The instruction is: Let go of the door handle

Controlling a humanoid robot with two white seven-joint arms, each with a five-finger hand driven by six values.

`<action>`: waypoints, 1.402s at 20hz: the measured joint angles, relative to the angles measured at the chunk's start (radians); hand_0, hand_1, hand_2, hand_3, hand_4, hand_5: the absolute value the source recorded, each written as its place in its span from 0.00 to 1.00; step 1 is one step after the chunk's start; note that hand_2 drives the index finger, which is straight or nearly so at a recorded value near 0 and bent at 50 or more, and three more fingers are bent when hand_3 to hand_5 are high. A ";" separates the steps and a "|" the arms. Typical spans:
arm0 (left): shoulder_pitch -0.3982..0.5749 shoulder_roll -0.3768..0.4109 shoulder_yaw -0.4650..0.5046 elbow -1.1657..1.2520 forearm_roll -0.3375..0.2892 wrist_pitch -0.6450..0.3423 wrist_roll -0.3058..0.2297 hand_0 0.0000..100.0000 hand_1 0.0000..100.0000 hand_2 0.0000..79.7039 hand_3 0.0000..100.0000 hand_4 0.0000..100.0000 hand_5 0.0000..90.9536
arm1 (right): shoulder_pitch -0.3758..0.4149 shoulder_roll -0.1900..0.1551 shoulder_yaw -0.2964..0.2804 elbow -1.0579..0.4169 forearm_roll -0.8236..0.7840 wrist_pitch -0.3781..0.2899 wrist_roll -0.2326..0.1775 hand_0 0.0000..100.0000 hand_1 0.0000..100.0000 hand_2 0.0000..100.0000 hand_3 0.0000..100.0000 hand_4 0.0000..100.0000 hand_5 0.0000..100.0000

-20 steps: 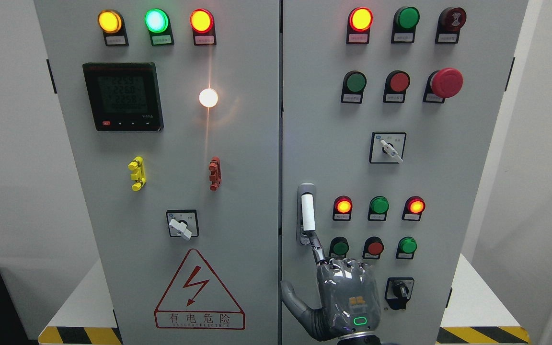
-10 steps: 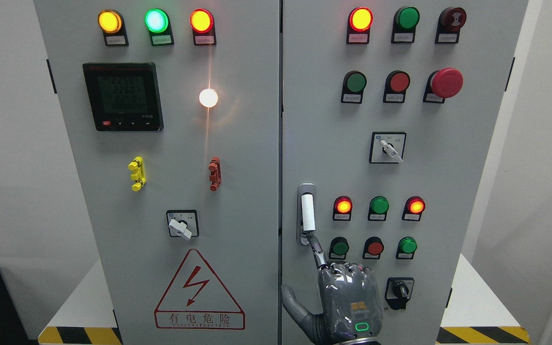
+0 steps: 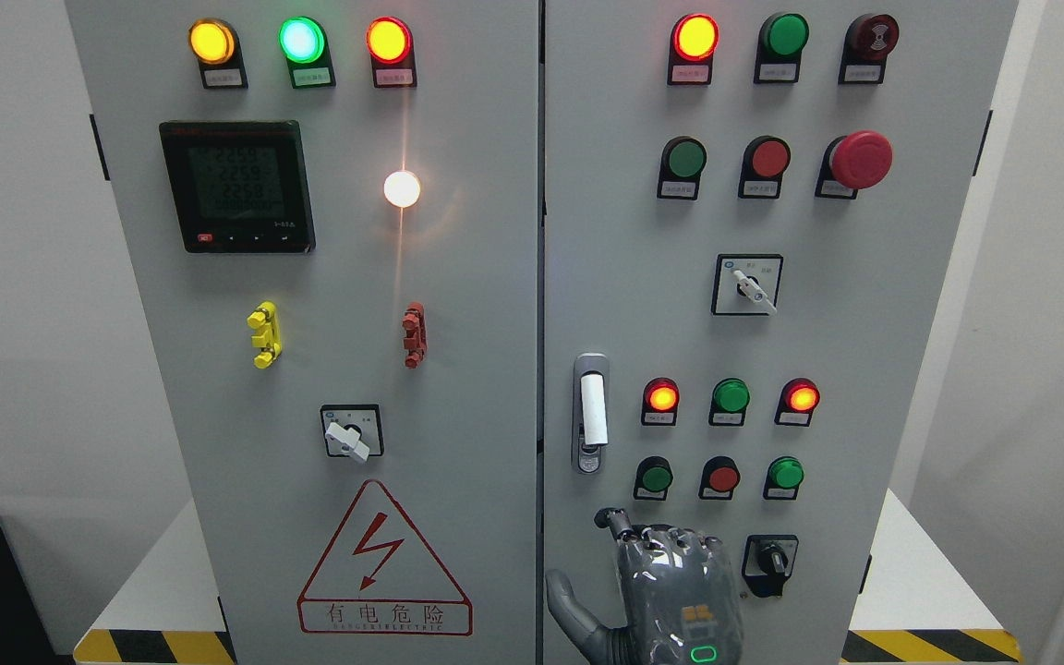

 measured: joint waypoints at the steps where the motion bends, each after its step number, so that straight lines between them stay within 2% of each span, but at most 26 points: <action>1: 0.000 0.000 0.000 0.000 0.000 0.000 0.000 0.12 0.56 0.00 0.00 0.00 0.00 | 0.012 0.000 0.000 -0.007 0.000 -0.007 0.000 0.34 0.24 0.57 1.00 1.00 1.00; 5: 0.000 0.000 0.000 0.000 0.000 0.000 0.000 0.12 0.56 0.00 0.00 0.00 0.00 | 0.045 -0.001 -0.003 -0.032 -0.001 -0.015 -0.001 0.40 0.23 0.70 1.00 1.00 1.00; 10: 0.000 0.000 0.000 0.000 0.000 0.000 0.000 0.12 0.56 0.00 0.00 0.00 0.00 | 0.083 -0.004 -0.005 -0.064 -0.002 -0.018 -0.003 0.44 0.21 0.79 1.00 1.00 1.00; 16: 0.000 0.000 0.000 0.000 0.000 0.000 0.000 0.12 0.56 0.00 0.00 0.00 0.00 | 0.099 -0.006 -0.006 -0.094 -0.002 -0.018 0.007 0.43 0.18 0.91 1.00 1.00 1.00; 21: 0.000 0.000 0.000 0.000 0.000 0.000 0.000 0.12 0.56 0.00 0.00 0.00 0.00 | 0.085 -0.006 -0.006 -0.109 -0.003 -0.018 0.037 0.39 0.19 0.93 1.00 1.00 1.00; 28: 0.000 0.000 0.000 0.000 0.000 0.000 0.000 0.12 0.56 0.00 0.00 0.00 0.00 | 0.032 -0.006 -0.009 -0.117 -0.002 -0.011 0.060 0.33 0.29 0.94 1.00 1.00 1.00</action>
